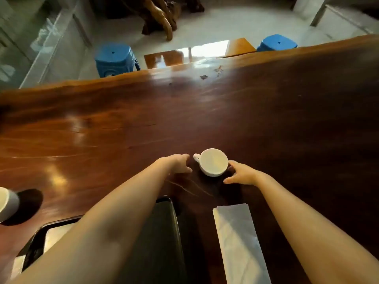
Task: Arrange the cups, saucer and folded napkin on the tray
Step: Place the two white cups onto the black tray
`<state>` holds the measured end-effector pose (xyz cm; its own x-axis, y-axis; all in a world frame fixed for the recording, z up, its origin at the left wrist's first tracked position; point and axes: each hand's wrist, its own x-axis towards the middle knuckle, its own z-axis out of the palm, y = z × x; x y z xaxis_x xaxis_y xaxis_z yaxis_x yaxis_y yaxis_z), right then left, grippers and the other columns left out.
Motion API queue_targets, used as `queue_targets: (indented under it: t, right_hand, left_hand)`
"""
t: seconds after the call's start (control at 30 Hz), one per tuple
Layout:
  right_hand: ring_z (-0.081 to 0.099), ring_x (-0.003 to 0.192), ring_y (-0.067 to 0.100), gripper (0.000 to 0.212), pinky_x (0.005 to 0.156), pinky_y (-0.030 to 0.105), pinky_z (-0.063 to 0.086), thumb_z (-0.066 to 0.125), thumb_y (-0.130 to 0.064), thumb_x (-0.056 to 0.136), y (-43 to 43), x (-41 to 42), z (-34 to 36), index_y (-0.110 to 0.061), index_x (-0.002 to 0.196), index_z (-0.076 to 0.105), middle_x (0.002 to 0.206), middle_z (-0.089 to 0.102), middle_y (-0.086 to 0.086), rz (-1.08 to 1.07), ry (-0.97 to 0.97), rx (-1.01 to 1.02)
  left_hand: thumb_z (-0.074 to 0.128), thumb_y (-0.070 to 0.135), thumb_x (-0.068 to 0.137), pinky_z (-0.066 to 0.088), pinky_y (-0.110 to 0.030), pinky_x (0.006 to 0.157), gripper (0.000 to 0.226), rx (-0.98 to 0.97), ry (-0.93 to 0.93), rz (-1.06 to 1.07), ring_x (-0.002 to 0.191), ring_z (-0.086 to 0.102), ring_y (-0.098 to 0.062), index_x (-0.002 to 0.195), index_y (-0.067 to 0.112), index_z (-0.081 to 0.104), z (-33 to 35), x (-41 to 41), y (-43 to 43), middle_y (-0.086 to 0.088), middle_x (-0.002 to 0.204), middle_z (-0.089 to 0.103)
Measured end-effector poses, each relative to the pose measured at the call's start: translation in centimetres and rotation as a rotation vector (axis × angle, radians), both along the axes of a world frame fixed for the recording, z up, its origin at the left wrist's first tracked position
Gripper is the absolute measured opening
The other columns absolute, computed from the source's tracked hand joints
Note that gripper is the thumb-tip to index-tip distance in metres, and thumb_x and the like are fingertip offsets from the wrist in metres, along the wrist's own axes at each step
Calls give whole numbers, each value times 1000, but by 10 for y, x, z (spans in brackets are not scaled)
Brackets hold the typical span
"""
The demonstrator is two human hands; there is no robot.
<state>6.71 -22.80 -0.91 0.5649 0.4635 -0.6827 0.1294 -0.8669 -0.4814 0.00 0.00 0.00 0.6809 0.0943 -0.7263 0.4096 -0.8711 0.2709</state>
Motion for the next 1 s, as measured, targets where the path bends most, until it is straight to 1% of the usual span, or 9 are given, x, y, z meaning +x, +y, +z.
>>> queue_targets:
  t: [0.1,0.2,0.3,0.4,0.47,0.6,0.8,0.93,1.0]
  right_hand:
    - [41,129,22,81,110,43,35,79,-22,70,7,3,-8,-19,139,36,142,42,4,-82,-8,142]
    - [37,130,19,86,111,46,31,83,-25,64,11,4,-18,-25,137,37,140,42,0,-130,-5,254]
    - [34,130,16,88,112,44,29,84,-21,65,13,6,-24,-28,137,34,142,39,-2,-166,32,327]
    - [34,131,17,91,111,41,30,84,-19,65,15,8,-25,-28,139,31,145,35,-1,-194,73,362]
    - [35,127,13,88,106,34,31,81,-14,69,16,9,-25,-27,139,30,144,35,-1,-213,92,377]
    - [32,120,8,84,100,30,30,77,-9,73,23,8,-15,-26,140,29,144,34,-1,-210,120,393]
    - [34,123,12,85,98,29,32,76,-5,74,47,0,16,-24,141,28,143,36,1,-189,106,475]
    - [33,123,12,84,101,32,31,75,-4,74,69,-7,43,-24,141,28,139,37,-3,-123,82,512]
    - [32,120,9,83,100,31,30,74,-3,75,84,-14,60,-24,141,28,132,37,-7,-83,70,536]
  left_hand:
    - [58,25,89,52,-35,78,72,-52,-121,72,111,57,-32,148,20,15,-8,8,-5,-13,144,43]
    - [57,14,89,48,-34,89,62,-156,-244,175,116,55,-31,145,15,28,-13,13,-12,-12,138,51]
    - [58,8,87,49,-34,90,45,-237,-313,265,109,59,-28,131,13,50,-17,15,-18,-12,126,60]
    - [58,-1,84,46,-26,79,38,-271,-352,404,102,58,-22,120,10,59,-23,17,-23,-9,119,62]
    - [52,-5,88,50,-23,75,33,-362,-337,567,93,59,-18,117,7,61,-24,18,-25,-9,112,61]
    - [44,-6,92,58,-32,81,27,-492,-321,778,98,65,-26,111,2,62,-21,14,-22,-18,113,63]
    - [43,-11,89,55,-30,79,29,-507,-464,854,82,63,-23,109,-4,62,9,-1,-3,-15,96,61]
    - [42,-10,91,53,-28,80,28,-502,-553,889,67,60,-13,113,-8,59,35,-21,15,-16,94,60]
    - [43,-9,91,52,-30,82,28,-514,-603,922,65,59,-12,114,-9,59,51,-34,25,-17,94,59]
